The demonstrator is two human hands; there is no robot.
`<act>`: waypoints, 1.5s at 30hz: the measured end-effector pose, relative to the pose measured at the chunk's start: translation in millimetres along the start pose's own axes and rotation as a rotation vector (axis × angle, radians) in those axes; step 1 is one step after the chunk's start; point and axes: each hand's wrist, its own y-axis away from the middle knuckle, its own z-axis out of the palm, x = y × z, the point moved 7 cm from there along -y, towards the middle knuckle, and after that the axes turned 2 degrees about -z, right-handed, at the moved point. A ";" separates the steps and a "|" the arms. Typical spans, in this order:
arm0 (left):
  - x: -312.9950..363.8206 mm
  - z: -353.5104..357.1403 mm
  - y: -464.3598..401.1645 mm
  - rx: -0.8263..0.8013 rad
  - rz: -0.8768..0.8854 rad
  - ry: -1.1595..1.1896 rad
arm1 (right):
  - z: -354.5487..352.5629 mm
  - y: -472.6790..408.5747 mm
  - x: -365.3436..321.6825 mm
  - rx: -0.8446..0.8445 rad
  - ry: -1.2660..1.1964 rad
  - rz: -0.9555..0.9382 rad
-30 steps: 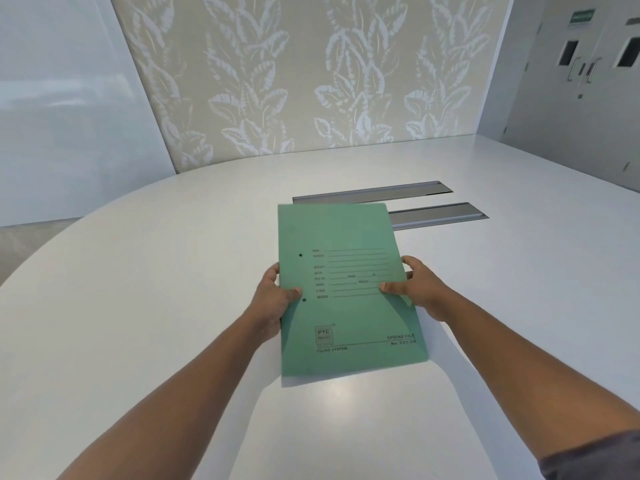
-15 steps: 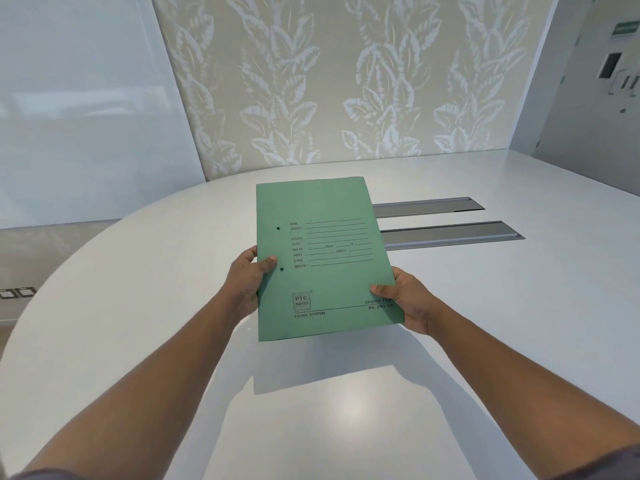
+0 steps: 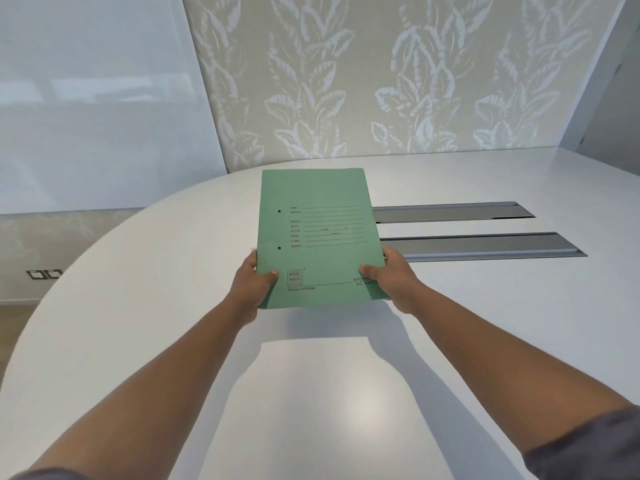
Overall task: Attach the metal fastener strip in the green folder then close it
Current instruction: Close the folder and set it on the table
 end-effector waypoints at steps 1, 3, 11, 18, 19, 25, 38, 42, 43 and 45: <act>1.6 -1.7 -7.7 0.027 0.019 -0.021 | 3.4 -7.0 -0.2 0.008 0.028 -0.019; 3.7 -7.0 -23.2 0.088 0.055 -0.068 | 12.1 -18.8 3.9 0.000 0.053 -0.041; -22.5 -30.8 -79.2 0.196 0.128 -0.392 | 43.6 -58.3 37.4 -0.062 0.284 -0.094; -41.6 -41.7 -119.8 0.295 0.046 -0.795 | 56.7 -94.5 40.7 -0.049 0.778 -0.096; -42.2 -42.5 -123.8 0.321 0.035 -0.869 | 57.9 -97.8 41.5 -0.049 0.815 -0.097; -44.6 -42.6 -142.7 0.357 -0.006 -1.009 | 57.7 -110.1 43.3 -0.033 0.870 -0.095; -52.5 -36.5 -148.0 0.295 -0.039 -1.094 | 50.4 -114.6 47.8 -0.074 0.970 -0.038; -54.1 -36.7 -149.9 0.296 -0.042 -1.081 | 49.7 -114.8 46.0 -0.091 1.006 -0.063; -54.6 -36.8 -149.4 0.294 -0.045 -1.078 | 49.6 -114.5 45.6 -0.096 1.010 -0.069; -54.8 -37.2 -148.8 0.299 -0.046 -1.079 | 48.6 -114.4 45.9 -0.102 1.007 -0.076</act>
